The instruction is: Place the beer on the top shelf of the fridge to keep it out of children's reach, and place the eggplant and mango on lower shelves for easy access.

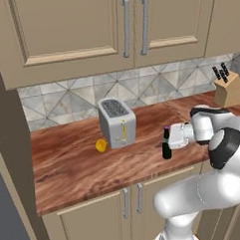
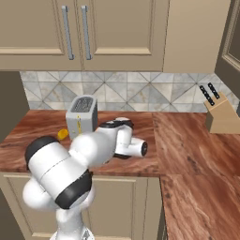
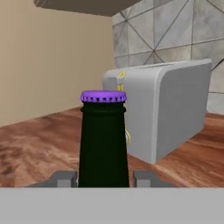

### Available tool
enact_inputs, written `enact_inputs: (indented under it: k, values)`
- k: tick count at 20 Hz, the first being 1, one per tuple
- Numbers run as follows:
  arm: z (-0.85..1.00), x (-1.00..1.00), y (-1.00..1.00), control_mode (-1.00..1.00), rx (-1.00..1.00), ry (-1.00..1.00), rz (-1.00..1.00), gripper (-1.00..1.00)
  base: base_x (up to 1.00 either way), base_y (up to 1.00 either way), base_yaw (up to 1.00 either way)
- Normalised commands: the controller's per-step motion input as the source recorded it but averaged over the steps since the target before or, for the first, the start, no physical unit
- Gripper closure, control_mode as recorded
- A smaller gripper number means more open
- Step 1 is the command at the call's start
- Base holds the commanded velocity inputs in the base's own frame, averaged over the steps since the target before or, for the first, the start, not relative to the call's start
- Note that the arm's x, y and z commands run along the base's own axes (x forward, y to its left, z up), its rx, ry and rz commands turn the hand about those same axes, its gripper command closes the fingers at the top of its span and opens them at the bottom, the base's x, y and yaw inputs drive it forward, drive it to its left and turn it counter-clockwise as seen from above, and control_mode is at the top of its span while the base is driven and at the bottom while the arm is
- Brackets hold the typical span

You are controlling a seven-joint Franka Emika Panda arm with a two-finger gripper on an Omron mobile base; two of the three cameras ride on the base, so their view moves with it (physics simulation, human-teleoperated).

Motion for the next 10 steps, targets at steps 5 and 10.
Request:
enact_inputs:
  k: [5,10]
  values:
    - [0.92,-0.66,0.03,-1.0,-0.03,0.02,-0.09,1.0,0.0,0.0,0.0]
    - [1.0,-0.77,0.29,-1.0,-0.07,0.02,-0.21,1.0,0.0,0.0,0.0]
